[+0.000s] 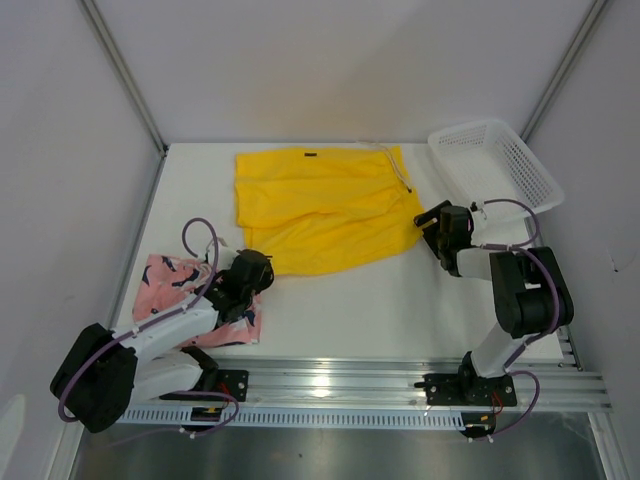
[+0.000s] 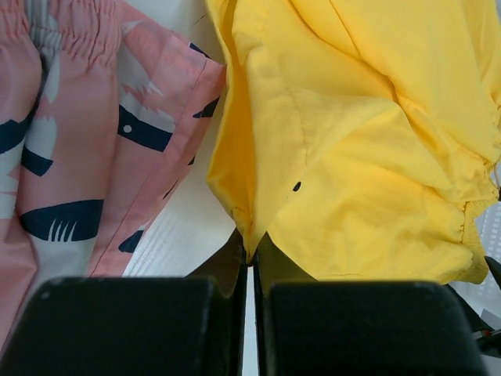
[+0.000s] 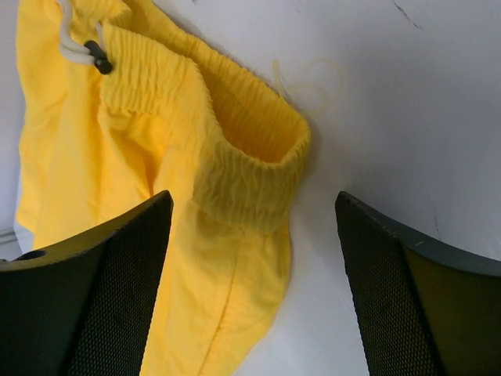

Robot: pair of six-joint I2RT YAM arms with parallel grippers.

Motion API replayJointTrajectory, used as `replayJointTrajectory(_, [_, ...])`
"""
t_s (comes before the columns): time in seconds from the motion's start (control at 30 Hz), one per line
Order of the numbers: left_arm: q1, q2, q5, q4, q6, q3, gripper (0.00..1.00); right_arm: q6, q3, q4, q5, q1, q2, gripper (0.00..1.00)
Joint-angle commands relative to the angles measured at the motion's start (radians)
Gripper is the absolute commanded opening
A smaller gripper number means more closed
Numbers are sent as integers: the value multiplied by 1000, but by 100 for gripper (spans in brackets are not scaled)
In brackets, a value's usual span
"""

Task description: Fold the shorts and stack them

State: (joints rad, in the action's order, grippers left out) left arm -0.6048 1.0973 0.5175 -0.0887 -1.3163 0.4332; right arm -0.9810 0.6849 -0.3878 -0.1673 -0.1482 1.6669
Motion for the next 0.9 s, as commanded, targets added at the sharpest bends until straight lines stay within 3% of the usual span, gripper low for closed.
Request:
replayJointTrajectory(0.0, [-6,-25,12,-8,14,2,0,-28,42,-39,-12,2,59,85])
replayJointTrajectory(0.17, [-6,-43,22,-28,17,2,0,-36,77,-48,-18,4,108,72])
replayJointTrajectory(0.2, [-6,-50,19,-29,17,1,0,-36,87,-36,-14,6,113,53])
replayJointTrajectory(0.27, [-6,-57,16,-45,19,6,0,-39,81,-14,-14,6,102,28])
replayJointTrajectory(0.3, [-6,-65,15,-54,19,10,0,-42,70,-4,-21,6,87,8])
replayJointTrajectory(0.33, [-6,-70,12,-63,20,19,0,-44,42,22,-37,6,44,0])
replayJointTrajectory(0.67, [-6,-255,-20,-238,38,58,0,-10,-10,535,-156,-1,-341,0])
replayJointTrajectory(0.87, [45,-251,-62,-315,100,186,0,-34,123,827,-175,-19,-394,0])
